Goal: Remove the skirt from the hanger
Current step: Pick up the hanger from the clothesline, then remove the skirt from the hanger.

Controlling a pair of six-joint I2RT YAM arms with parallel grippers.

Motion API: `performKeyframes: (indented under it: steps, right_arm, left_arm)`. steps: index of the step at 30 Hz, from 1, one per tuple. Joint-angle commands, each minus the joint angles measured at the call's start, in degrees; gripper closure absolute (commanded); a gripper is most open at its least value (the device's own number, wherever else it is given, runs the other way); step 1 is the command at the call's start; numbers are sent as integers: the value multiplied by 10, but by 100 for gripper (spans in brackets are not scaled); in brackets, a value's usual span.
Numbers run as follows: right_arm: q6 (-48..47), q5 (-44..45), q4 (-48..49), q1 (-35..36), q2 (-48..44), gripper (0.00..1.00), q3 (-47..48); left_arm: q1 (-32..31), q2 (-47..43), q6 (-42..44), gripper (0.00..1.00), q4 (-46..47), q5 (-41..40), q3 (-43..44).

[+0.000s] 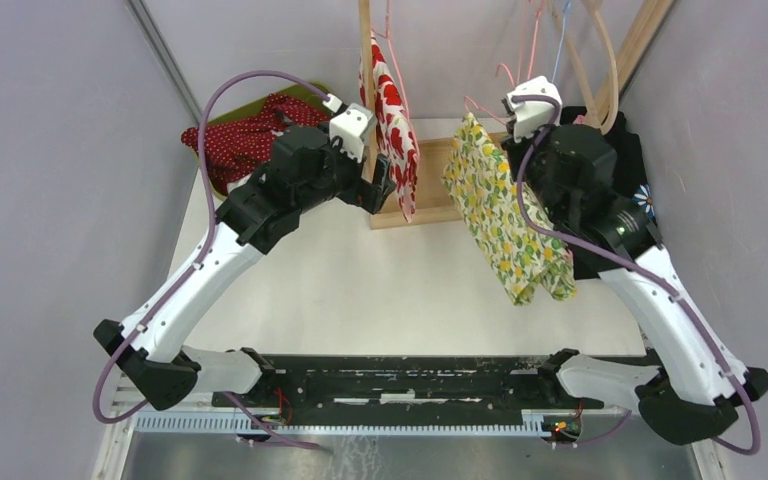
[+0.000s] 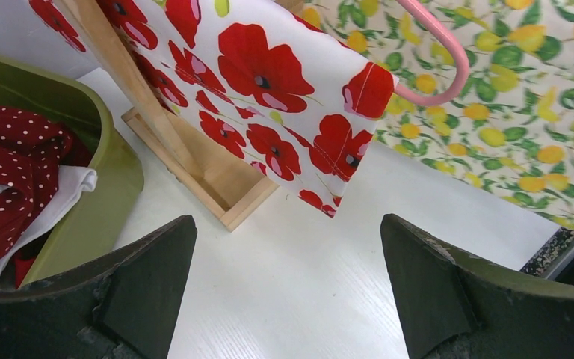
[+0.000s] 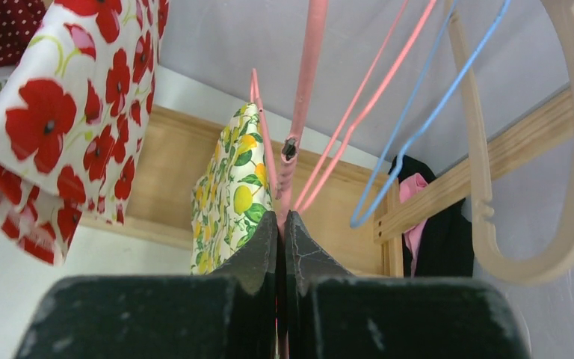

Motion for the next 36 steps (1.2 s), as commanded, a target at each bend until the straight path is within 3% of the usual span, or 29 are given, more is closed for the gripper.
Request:
performKeyframes:
  steps: [1,8,19,28,36]
  right_arm:
    - [12,-35,-52,-1,-52,99,-1]
    - [12,-75,-105,-2,-104,99,-16]
    - [19,-225,-187,-2,-117,99,24]
    - [29,-246,-142,0,-84,99,44]
    - [21,-200,-53,3,-52,99,41]
  left_arm:
    - [-11,12,4,0,17,-21,22]
    - [-32,13,-2,0,30,-53,2]
    - [-42,-20,-4,0,15,-105,-26]
    - [-54,-32,-28,2,27,-69,-40]
    - [-139,-2,-43,5,45,-33,-6]
